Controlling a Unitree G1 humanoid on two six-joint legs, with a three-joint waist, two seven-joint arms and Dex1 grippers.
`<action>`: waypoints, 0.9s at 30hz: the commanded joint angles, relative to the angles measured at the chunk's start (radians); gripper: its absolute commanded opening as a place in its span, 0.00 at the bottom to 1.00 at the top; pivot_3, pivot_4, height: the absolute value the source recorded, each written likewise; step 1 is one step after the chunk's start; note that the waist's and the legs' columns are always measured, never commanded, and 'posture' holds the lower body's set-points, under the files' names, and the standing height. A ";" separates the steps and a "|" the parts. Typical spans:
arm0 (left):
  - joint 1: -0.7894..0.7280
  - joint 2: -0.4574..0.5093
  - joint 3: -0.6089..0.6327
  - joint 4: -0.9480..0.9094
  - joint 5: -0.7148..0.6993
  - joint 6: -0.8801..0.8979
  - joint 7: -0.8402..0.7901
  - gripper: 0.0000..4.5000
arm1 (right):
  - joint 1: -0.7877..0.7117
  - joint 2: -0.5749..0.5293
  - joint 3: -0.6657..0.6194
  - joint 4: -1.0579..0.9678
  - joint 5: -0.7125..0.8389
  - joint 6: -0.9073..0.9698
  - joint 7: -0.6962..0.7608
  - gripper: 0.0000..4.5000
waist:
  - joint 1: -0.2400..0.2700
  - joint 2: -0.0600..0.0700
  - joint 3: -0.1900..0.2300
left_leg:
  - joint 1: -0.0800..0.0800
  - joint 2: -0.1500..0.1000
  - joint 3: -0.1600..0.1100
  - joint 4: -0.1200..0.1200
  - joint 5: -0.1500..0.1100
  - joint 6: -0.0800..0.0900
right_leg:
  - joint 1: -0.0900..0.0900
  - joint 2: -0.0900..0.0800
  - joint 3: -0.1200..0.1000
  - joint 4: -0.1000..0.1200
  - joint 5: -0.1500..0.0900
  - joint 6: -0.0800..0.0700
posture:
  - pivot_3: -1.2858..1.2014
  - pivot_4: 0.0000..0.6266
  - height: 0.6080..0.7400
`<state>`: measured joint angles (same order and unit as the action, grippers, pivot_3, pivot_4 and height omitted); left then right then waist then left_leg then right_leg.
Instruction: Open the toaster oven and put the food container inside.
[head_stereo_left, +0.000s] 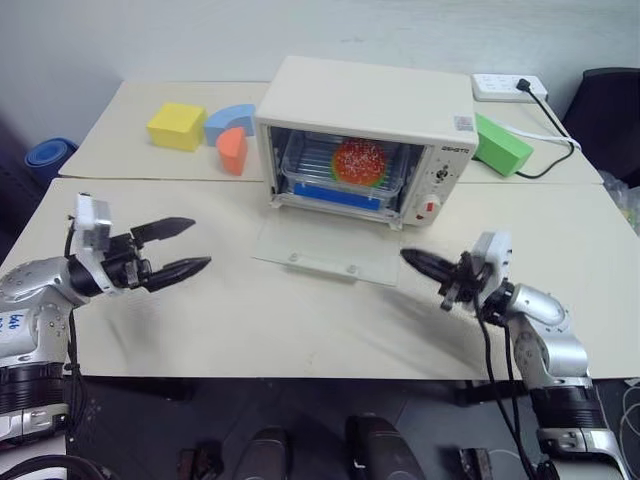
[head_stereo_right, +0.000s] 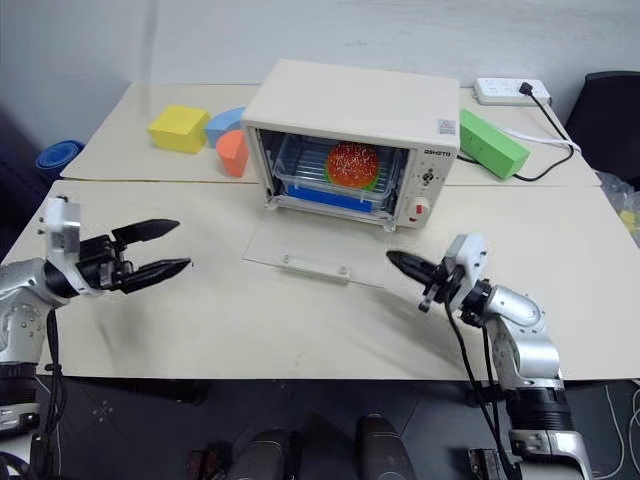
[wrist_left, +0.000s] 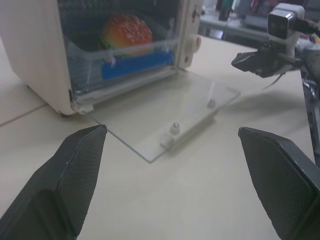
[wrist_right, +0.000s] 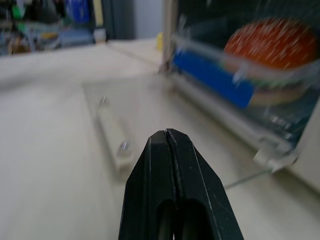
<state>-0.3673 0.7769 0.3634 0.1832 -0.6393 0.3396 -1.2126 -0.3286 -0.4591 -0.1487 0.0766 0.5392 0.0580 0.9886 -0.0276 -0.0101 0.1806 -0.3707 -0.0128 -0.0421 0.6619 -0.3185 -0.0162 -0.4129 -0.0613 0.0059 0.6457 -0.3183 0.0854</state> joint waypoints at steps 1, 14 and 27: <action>-0.008 -0.011 0.051 -0.034 -0.054 0.030 0.035 1.00 | -0.068 0.037 -0.081 -0.055 0.107 0.041 -0.077 0.00 | 0.000 0.000 0.000 | 0.000 0.000 0.000 0.000 0.000 0.000 | 0.000 0.000 0.000 0.000 0.000 0.000 | 0.52 0.24 1.00; 0.095 -0.064 0.038 -0.049 0.057 -0.151 0.087 1.00 | -0.007 -0.041 -0.174 -0.218 0.201 0.177 -0.144 0.13 | 0.003 0.000 0.000 | -0.001 0.000 0.000 -0.004 -0.001 0.000 | 0.000 -0.001 0.000 -0.001 0.000 0.000 | 0.52 0.24 1.00; 0.151 -0.064 0.019 -0.107 0.033 -0.215 0.016 1.00 | 0.106 -0.127 0.111 0.043 -0.200 -0.090 0.044 0.50 | 0.000 0.001 0.000 | 0.003 0.000 0.003 -0.004 -0.002 0.004 | 0.001 -0.001 0.001 -0.002 0.000 0.000 | 0.52 0.24 1.00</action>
<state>-0.1978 0.7038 0.3773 0.1046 -0.5871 0.1300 -1.1937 -0.1972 -0.5876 -0.0464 0.0981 0.3630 0.0105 1.0162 -0.0276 -0.0089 0.1807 -0.3677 -0.0129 -0.0397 0.6582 -0.3208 -0.0123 -0.4119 -0.0618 0.0068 0.6442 -0.3182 0.0854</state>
